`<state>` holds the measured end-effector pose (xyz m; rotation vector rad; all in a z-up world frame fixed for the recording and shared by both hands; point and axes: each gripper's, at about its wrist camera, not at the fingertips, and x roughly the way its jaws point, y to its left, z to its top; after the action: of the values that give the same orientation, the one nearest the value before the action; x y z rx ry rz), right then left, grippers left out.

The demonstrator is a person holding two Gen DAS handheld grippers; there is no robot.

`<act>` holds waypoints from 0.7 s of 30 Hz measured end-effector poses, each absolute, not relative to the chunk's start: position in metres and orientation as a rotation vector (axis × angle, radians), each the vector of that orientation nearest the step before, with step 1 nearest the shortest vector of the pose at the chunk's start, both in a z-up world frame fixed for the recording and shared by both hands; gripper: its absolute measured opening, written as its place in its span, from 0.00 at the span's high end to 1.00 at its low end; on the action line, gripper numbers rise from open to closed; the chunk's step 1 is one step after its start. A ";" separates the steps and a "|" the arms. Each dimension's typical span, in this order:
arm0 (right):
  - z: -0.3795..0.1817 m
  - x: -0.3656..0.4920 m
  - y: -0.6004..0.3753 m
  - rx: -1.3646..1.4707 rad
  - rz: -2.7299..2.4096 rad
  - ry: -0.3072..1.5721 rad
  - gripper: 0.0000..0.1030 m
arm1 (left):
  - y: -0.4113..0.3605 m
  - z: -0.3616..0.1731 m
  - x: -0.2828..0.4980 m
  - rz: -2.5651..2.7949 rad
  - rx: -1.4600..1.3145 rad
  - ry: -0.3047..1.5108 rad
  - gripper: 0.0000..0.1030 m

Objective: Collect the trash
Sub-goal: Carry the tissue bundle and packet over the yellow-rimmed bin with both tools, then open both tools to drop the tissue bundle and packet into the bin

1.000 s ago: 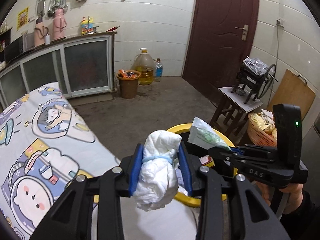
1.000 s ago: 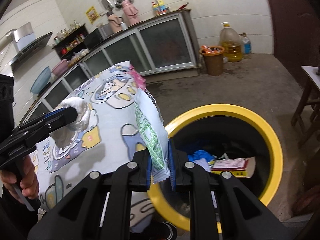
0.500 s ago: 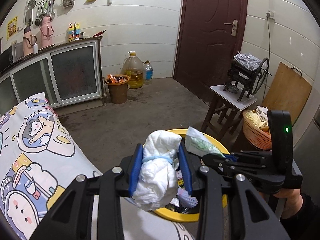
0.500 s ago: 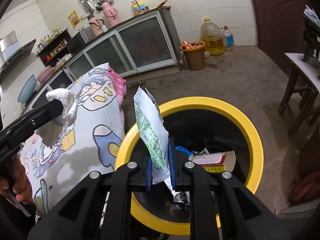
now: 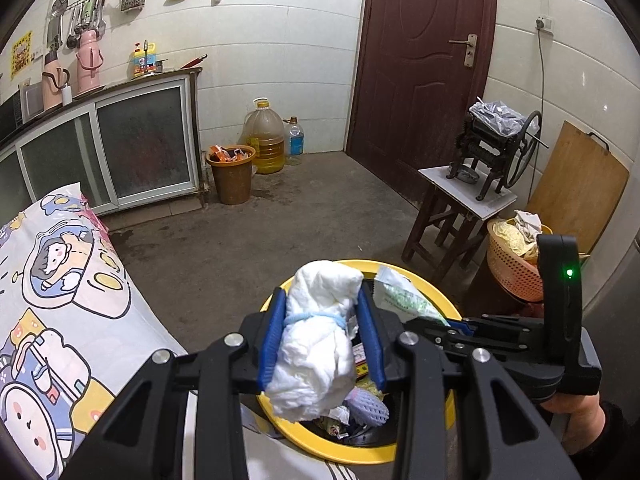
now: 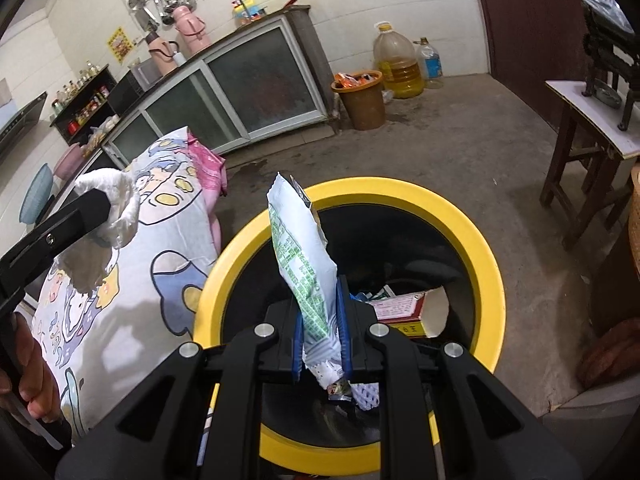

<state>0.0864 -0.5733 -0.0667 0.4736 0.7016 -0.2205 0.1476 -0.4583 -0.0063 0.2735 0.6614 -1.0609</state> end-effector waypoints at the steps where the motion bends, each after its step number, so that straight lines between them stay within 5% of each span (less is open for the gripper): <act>1: -0.069 0.086 -0.575 0.479 -0.230 0.706 0.86 | -0.460 -0.007 0.148 -1.061 0.272 0.665 0.67; 21: -0.080 0.088 -0.585 0.509 -0.283 0.747 0.86 | -0.469 -0.015 0.147 -1.068 0.257 0.691 0.67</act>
<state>0.0880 -0.5851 -0.0798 0.5087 0.7469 -0.2834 0.1469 -0.4694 -0.0150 0.2572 0.6913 -1.0682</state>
